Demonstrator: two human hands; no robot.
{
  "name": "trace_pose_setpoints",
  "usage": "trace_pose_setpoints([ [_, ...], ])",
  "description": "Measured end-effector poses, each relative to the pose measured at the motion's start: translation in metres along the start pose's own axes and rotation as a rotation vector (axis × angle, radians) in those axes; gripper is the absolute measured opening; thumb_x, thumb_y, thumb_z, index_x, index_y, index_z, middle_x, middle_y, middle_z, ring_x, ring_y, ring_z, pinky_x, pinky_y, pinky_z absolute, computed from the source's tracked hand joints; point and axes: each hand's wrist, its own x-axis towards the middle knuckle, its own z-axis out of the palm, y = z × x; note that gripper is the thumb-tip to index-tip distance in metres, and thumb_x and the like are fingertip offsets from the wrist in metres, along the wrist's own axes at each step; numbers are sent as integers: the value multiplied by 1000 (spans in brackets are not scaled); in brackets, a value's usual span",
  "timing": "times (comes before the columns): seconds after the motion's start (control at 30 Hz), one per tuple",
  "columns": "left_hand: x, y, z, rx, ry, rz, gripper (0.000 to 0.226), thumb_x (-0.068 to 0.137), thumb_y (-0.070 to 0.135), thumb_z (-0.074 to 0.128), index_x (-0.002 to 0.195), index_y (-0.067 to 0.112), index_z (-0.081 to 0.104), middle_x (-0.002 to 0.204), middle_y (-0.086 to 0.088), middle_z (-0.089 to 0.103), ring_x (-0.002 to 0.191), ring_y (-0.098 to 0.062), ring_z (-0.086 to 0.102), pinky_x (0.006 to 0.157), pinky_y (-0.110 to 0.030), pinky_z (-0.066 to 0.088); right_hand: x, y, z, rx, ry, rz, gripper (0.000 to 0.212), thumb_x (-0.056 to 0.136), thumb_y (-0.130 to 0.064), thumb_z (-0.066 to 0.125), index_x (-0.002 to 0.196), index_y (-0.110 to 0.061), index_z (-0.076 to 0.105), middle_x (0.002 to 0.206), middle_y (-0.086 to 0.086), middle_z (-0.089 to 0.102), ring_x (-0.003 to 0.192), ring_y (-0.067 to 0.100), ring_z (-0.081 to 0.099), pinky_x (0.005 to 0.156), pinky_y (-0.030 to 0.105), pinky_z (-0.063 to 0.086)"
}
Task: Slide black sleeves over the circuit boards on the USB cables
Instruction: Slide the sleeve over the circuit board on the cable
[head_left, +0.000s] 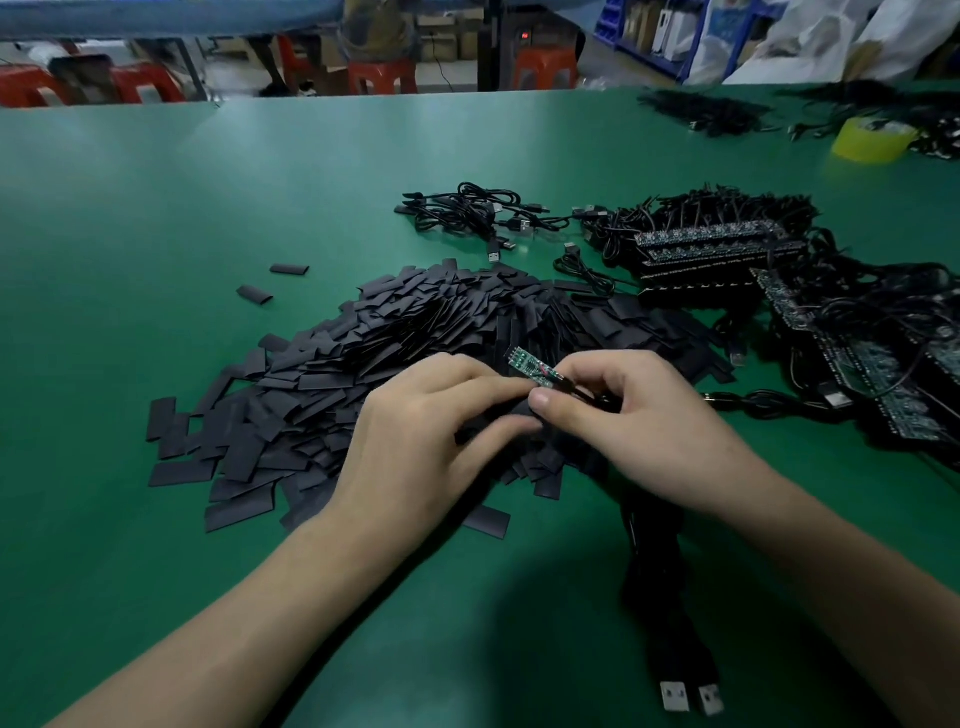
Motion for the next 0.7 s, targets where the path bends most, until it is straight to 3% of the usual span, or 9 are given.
trace_pose_setpoints([
  [0.17, 3, -3, -8, -142, 58, -189, 23, 82, 26, 82, 104, 17, 82, 93, 9, 75, 83, -4, 68, 77, -18, 51, 0, 3, -16, 60, 40, -11, 41, 97, -56, 45, 80, -26, 67, 56, -8, 40, 52, 9, 37, 57, 34, 29],
  [0.37, 4, -4, -13, -235, 83, -271, 23, 82, 30, 78, 102, 19, 82, 93, 12, 77, 85, -8, 72, 77, -21, 52, 0, 8, -25, 147, -156, -30, 41, 100, -47, 49, 70, -20, 58, 52, -9, 43, 50, 9, 39, 53, 16, 30],
  [0.7, 2, -4, -11, -272, 29, -254, 22, 81, 26, 81, 102, 20, 82, 93, 12, 77, 87, -8, 72, 77, -20, 52, 0, 7, -22, 189, -267, -34, 40, 100, -46, 48, 70, -23, 58, 55, 1, 39, 52, 19, 35, 52, 24, 28],
])
